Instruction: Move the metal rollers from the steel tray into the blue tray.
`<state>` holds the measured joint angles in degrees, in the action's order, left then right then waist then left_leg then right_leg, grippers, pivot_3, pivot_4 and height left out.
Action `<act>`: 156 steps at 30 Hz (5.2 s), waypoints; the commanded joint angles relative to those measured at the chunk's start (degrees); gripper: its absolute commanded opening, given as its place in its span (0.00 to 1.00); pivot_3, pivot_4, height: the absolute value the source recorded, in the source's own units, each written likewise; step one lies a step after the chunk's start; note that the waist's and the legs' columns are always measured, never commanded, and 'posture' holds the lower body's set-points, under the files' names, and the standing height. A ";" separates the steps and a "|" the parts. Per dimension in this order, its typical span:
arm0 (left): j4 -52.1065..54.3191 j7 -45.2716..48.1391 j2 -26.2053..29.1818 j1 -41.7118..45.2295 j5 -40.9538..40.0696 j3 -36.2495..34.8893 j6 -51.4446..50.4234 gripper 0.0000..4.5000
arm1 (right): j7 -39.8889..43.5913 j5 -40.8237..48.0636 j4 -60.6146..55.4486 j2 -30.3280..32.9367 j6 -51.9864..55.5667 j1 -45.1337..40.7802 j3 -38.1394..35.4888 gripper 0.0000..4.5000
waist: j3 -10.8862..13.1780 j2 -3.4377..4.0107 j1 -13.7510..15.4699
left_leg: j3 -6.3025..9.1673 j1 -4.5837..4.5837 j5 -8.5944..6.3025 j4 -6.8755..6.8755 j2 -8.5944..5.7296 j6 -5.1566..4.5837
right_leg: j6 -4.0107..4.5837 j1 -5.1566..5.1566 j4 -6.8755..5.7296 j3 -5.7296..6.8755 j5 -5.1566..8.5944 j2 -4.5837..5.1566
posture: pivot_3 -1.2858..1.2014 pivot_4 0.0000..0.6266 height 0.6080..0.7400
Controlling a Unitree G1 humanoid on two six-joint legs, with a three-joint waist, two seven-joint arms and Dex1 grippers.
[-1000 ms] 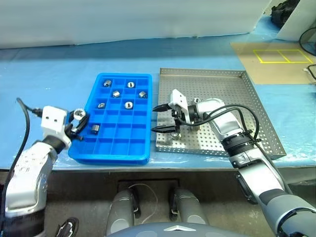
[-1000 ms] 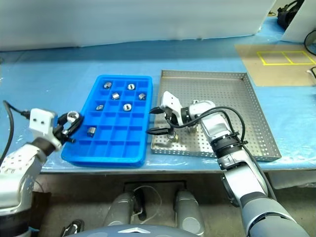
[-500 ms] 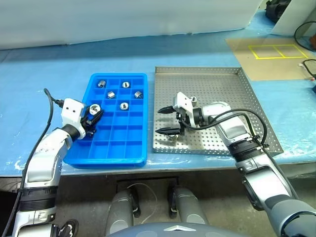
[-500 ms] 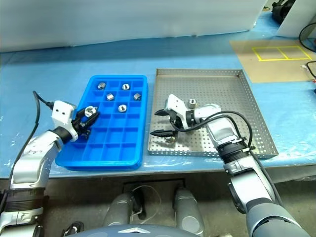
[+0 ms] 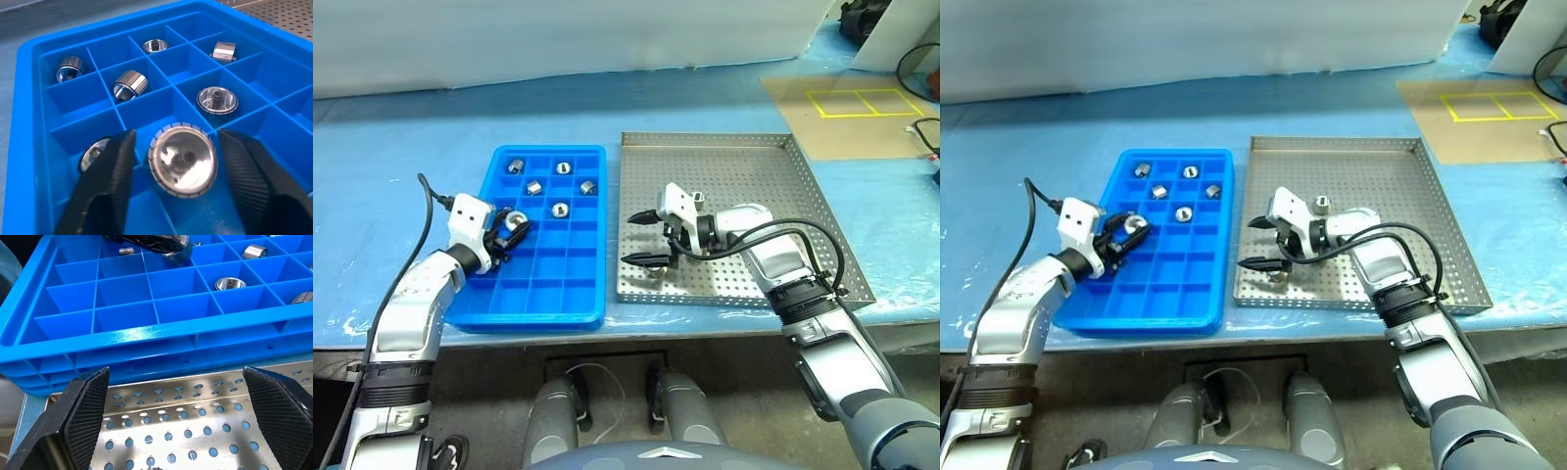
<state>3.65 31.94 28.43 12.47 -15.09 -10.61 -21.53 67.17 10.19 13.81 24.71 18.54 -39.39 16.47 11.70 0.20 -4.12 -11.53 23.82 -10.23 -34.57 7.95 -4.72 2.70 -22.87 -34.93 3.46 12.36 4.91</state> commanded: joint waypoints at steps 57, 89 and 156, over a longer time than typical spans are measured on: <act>-39.33 56.82 -1.27 42.11 10.05 31.65 13.37 0.82 | -14.49 7.28 -25.28 10.35 12.55 21.80 -13.56 1.00 | -0.01 -0.02 -17.53 | 0.01 0.25 -0.30 -0.37 -0.04 -0.50 | -0.40 0.27 0.55 0.12 0.19 -0.16 | 0.16 0.24 1.00; -47.31 50.80 -1.89 36.70 21.53 33.27 32.62 0.82 | -13.81 5.38 -22.58 11.18 10.35 19.95 -11.54 1.00 | -0.04 0.02 -20.35 | 0.12 0.17 -0.61 -0.47 -0.14 -0.97 | -0.25 0.92 1.21 0.58 -0.02 0.16 | 0.18 0.24 1.00; 34.32 8.92 7.87 -27.92 -4.94 -9.99 -11.23 0.42 | 8.68 -0.38 9.14 -3.42 -5.21 -6.16 0.97 1.00 | 0.11 0.07 2.06 | -0.13 -0.65 -0.05 0.05 0.01 0.02 | -0.11 0.60 0.03 -0.01 0.04 0.12 | 0.41 0.24 1.00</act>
<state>37.76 41.43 35.96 -15.97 -20.02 -21.44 -33.74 75.35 9.79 23.64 21.48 14.20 -44.58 17.77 11.81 0.27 -2.06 -11.66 23.17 -10.27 -34.49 7.96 -4.68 2.59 -22.27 -34.90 3.42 12.40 5.01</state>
